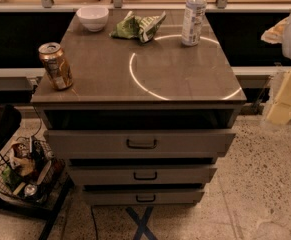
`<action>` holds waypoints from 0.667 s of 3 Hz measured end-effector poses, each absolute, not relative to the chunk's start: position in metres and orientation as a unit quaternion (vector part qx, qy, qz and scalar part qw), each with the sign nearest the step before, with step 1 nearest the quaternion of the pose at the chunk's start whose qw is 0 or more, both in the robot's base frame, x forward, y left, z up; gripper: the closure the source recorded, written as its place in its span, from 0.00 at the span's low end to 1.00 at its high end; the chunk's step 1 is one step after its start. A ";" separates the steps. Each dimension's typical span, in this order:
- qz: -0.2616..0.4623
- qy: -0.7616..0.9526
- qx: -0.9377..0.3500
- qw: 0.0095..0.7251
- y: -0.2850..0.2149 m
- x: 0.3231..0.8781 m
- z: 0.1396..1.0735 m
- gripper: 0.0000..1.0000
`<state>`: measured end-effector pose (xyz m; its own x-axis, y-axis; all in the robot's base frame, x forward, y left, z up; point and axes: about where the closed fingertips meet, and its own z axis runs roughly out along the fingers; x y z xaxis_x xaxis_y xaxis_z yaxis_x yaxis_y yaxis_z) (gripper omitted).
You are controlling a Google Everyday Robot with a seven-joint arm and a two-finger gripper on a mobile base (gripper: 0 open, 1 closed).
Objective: Move green jalapeno chip bag near orange can
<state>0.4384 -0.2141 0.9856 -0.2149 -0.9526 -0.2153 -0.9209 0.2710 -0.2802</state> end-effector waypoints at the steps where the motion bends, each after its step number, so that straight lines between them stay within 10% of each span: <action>1: -0.046 0.778 -0.602 0.174 -0.214 0.438 0.986 0.00; 2: -0.052 0.781 -0.584 0.212 -0.212 0.455 0.987 0.00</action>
Offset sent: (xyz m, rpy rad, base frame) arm 0.0952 0.0030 0.0134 0.2547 -0.3839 -0.1778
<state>0.4550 -0.2120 0.9870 -0.2268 -0.9355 -0.2709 -0.8914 0.3114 -0.3292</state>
